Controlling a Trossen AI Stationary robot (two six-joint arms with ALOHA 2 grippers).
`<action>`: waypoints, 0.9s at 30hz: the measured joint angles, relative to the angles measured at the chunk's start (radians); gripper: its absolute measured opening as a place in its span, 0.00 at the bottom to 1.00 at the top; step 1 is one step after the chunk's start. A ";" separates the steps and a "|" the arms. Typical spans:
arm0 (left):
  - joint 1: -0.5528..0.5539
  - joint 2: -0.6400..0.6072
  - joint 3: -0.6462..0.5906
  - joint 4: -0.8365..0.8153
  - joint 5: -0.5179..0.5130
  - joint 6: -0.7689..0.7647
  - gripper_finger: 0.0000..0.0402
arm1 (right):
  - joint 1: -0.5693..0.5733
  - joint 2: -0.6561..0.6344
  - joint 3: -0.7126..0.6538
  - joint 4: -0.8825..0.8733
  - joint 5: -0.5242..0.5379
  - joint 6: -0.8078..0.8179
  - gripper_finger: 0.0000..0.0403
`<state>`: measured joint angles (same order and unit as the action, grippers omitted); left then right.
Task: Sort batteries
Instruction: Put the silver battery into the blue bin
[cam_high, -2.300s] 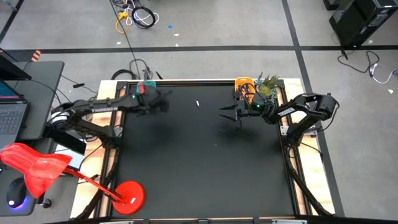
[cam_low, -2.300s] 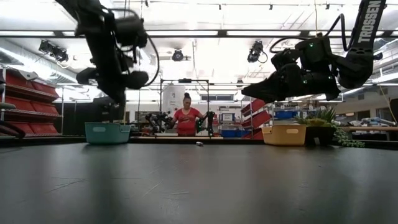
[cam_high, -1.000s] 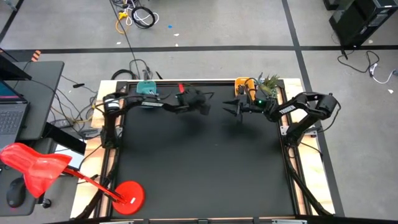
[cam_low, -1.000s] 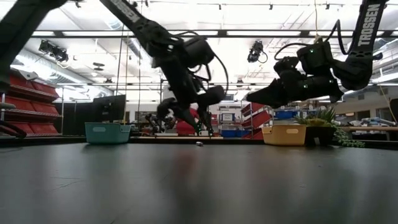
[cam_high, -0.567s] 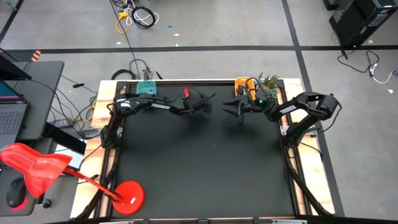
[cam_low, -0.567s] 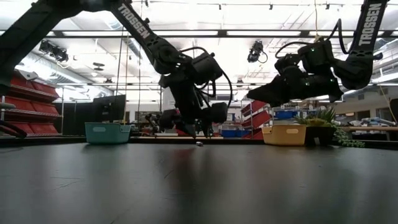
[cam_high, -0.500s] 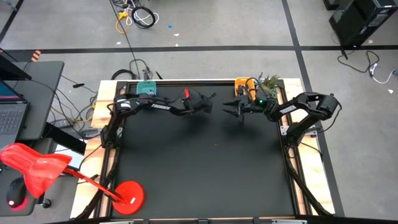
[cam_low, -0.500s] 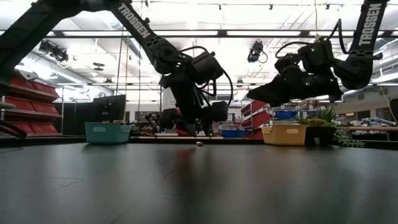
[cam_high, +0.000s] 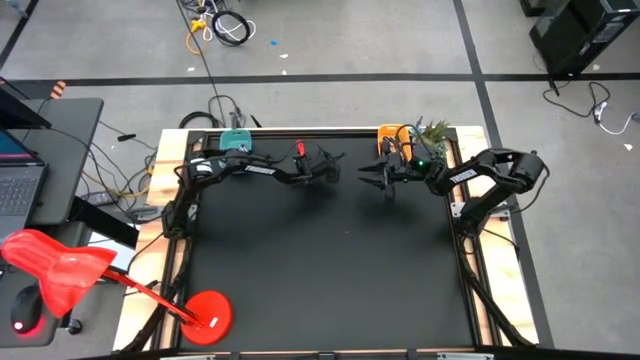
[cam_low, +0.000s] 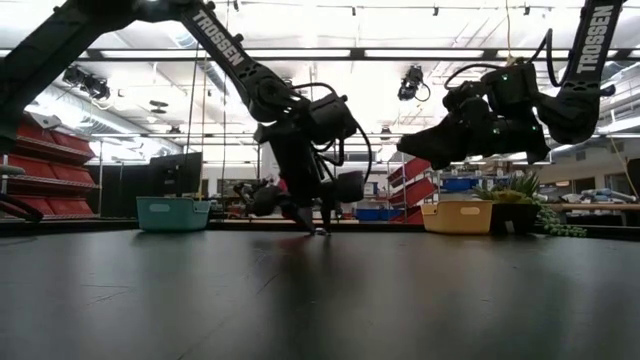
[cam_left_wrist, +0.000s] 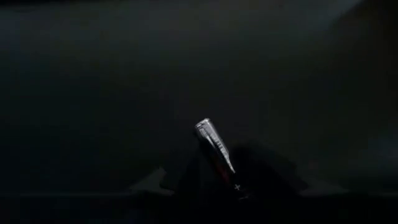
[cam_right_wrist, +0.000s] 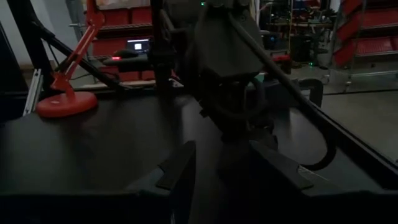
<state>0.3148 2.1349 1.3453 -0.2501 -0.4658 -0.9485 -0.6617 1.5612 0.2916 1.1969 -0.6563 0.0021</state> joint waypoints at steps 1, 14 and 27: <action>0.000 0.001 0.000 -0.010 0.002 0.002 0.32 | 0.000 0.000 0.000 0.000 0.000 0.000 0.38; -0.017 -0.026 -0.006 -0.056 0.062 0.158 0.05 | 0.000 0.000 0.000 -0.008 -0.011 -0.002 0.38; -0.009 -0.208 -0.011 -0.172 0.000 0.203 0.00 | -0.002 0.000 0.000 -0.009 -0.019 -0.005 0.38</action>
<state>0.3061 1.9266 1.3343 -0.4221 -0.4653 -0.7453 -0.6640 1.5609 0.2916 1.1880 -0.6750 -0.0025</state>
